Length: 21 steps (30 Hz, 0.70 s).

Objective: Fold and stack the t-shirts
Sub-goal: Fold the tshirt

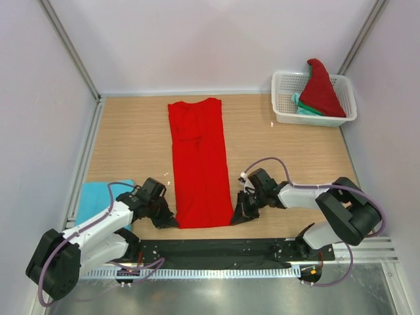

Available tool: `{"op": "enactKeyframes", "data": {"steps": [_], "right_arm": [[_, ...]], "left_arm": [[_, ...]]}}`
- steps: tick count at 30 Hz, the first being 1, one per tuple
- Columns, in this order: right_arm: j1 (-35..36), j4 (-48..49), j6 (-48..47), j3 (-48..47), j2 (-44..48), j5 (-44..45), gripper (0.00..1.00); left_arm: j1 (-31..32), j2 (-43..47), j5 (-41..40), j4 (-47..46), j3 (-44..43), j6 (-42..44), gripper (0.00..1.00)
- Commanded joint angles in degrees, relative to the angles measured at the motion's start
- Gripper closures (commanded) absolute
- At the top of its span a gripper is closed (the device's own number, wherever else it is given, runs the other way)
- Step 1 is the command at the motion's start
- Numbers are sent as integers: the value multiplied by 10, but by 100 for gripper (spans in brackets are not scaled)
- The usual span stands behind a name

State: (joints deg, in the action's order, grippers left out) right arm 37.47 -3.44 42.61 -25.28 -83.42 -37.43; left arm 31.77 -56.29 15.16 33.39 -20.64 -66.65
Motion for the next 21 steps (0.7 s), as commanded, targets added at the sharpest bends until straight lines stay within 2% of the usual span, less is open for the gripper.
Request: {"op": "enactKeyframes", "data": {"steps": [1, 5, 9, 13, 15, 19, 21], "right_arm": [[5, -43, 0, -23, 26, 19, 99], [-6, -96, -21, -117, 15, 26, 99], [-45, -184, -56, -243, -38, 29, 98], [-87, -256, -103, -412, -152, 30, 99], [-112, -291, -124, -468, -192, 30, 99], [-142, -334, -142, -618, -289, 19, 98], [-153, -356, -147, -684, -341, 13, 99]], "left_arm": [[1, 21, -20, 42, -25, 12, 100], [1, 12, -47, 53, -110, 21, 100], [-21, -83, -64, 71, -219, 72, 100], [-117, -178, -48, 59, -322, 116, 100], [-164, -217, -25, 41, -353, 128, 100], [-204, -351, 16, 19, -460, 151, 100], [-212, -388, 31, 22, -496, 164, 100]]}}
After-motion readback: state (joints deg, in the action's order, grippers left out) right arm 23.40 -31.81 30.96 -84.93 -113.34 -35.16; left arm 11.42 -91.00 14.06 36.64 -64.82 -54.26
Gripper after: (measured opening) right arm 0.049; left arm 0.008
